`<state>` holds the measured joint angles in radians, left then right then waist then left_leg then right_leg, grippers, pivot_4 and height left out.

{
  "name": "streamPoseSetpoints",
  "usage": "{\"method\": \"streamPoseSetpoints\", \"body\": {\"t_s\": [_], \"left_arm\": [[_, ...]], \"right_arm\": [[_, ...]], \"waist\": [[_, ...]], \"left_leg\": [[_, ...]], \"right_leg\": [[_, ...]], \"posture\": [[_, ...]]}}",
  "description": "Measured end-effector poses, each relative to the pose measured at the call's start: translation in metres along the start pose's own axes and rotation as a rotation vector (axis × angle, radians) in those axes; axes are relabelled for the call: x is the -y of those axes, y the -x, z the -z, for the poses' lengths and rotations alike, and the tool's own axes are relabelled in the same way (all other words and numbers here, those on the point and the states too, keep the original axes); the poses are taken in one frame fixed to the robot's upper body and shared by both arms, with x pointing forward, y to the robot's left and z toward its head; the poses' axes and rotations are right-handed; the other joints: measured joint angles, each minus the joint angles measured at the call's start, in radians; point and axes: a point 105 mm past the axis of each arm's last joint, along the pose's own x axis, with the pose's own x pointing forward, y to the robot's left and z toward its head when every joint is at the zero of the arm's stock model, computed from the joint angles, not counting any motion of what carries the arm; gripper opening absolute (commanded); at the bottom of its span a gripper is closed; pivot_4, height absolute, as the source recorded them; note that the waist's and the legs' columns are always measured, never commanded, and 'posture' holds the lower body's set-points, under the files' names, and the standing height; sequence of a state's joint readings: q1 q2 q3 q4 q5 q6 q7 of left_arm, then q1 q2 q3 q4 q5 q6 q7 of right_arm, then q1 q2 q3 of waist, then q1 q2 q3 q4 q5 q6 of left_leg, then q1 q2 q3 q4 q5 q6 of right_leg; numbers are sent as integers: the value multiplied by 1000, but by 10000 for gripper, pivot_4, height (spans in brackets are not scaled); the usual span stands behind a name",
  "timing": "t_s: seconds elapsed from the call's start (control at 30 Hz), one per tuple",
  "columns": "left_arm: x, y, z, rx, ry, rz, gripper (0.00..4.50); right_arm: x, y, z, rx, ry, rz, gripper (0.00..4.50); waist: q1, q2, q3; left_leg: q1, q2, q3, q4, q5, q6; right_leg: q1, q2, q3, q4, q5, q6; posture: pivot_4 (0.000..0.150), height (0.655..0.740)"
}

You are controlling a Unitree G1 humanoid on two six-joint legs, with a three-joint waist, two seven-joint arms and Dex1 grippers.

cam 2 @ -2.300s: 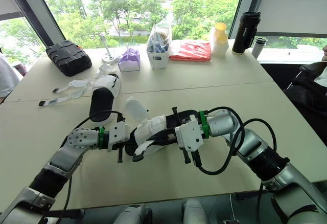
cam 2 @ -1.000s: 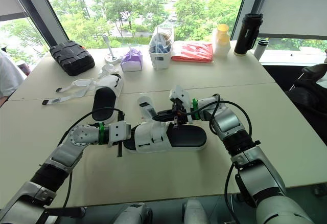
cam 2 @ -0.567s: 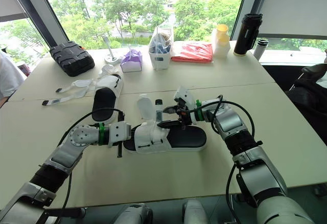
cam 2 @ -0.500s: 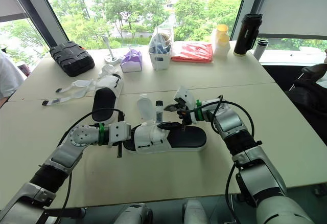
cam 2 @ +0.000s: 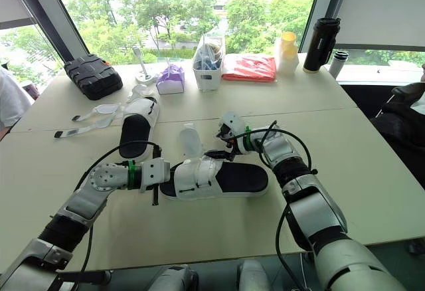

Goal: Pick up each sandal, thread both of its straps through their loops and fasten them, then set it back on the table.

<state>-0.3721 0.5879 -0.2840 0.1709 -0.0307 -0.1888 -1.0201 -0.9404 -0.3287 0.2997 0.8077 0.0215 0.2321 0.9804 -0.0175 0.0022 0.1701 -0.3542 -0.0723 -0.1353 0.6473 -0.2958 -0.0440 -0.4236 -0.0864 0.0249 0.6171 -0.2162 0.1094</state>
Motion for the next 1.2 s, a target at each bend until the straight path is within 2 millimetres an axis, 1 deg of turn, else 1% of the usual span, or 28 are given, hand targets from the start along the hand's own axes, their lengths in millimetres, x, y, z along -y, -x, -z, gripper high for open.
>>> {"method": "streamPoseSetpoints", "body": {"t_s": [0.07, 0.13, 0.27, 0.3, 0.37, 0.43, 0.47, 0.57, 0.67, 0.8, 0.97, 1.13, 1.2], "left_arm": [[0, 1, 0, -1, 4, -5, 0], [0, 1, 0, -1, 6, -11, 0], [1, 1, 0, 2, 9, -21, 0], [1, 0, 0, 2, 10, -22, 0], [2, 1, 0, 2, 14, -27, 0], [2, 1, 0, 1, 19, -30, 0], [2, 2, 0, 1, 21, -33, 0], [1, 3, 0, 3, 24, -39, 0], [1, 3, 0, 2, 26, -40, 0], [1, 2, -1, 4, 25, -41, 0], [0, 2, -1, 6, 26, -42, 0], [0, 2, -1, 6, 29, -47, 0], [0, 3, 0, 5, 30, -49, 0]], "right_arm": [[4, 1, 1, -6, 23, 10, 42801], [12, 5, -3, -8, 22, 32, 42801], [34, 21, -30, 51, 17, 98, 42801], [37, 26, -37, 69, -5, 103, 42801], [40, 33, -47, 99, -104, 81, 42801], [36, 38, -52, 109, -231, 25, 42801], [29, 39, -54, 106, -282, -25, 42801], [9, 37, -60, 103, -367, -143, 42801], [-6, 31, -64, 95, -439, -212, 42801], [-22, 22, -71, 89, -493, -280, 42801], [-40, 4, -74, 71, -525, -345, 42801], [-47, -9, -69, 48, -587, -370, 42801], [-48, -15, -72, 51, -600, -374, 42801]], "waist": [[-2, 0, 0], [-2, 0, 0], [-1, 0, 0], [-1, 0, 0], [-1, 0, 0], [-1, 1, 0], [-1, 1, 0], [-1, 1, 0], [-1, 1, 0], [-2, 1, 0], [-2, 1, 0], [-3, 1, 0], [-3, 1, 0]], "left_leg": [[0, 0, 0, 0, 0, 0], [0, 0, 0, 0, 0, 0], [-1, 0, -1, 0, 0, 0], [-1, 0, -1, 0, 0, 0], [-1, 0, -2, 0, 0, 0], [-1, 0, -2, -1, 0, 0], [-1, 0, -2, -1, 0, 0], [-1, 0, -2, -1, 0, 0], [-1, 0, -2, -1, 0, 0], [-1, 0, -2, -1, 0, 0], [-2, 0, -2, -1, 0, 0], [-1, 0, -2, -1, 0, 0], [-1, 0, -2, -1, 0, 0]], "right_leg": [[0, 0, 0, 0, 0, 0], [0, 0, 0, 0, 0, 0], [-1, 0, 0, 0, 0, 0], [-1, 0, 0, 0, 0, 0], [-1, 0, 0, 0, 0, 0], [-1, 0, 0, 0, 0, 0], [-1, 0, 0, 0, 0, 0], [-2, 0, 0, 0, 0, 0], [-2, 0, 0, 0, 0, 0], [-2, 0, 0, 0, 0, 0], [-2, 0, 0, 1, 0, 0], [-3, 0, 0, 1, 0, 0], [-3, 0, 0, 2, 0, 0]], "posture": [[1500, 7400], [1500, 7400], [1500, 7400], [1500, 7400], [1500, 7400], [1500, 7400], [1500, 7400], [1500, 7400], [1500, 7400], [1500, 7400], [1500, 7400], [1500, 7400], [1500, 7400]]}}
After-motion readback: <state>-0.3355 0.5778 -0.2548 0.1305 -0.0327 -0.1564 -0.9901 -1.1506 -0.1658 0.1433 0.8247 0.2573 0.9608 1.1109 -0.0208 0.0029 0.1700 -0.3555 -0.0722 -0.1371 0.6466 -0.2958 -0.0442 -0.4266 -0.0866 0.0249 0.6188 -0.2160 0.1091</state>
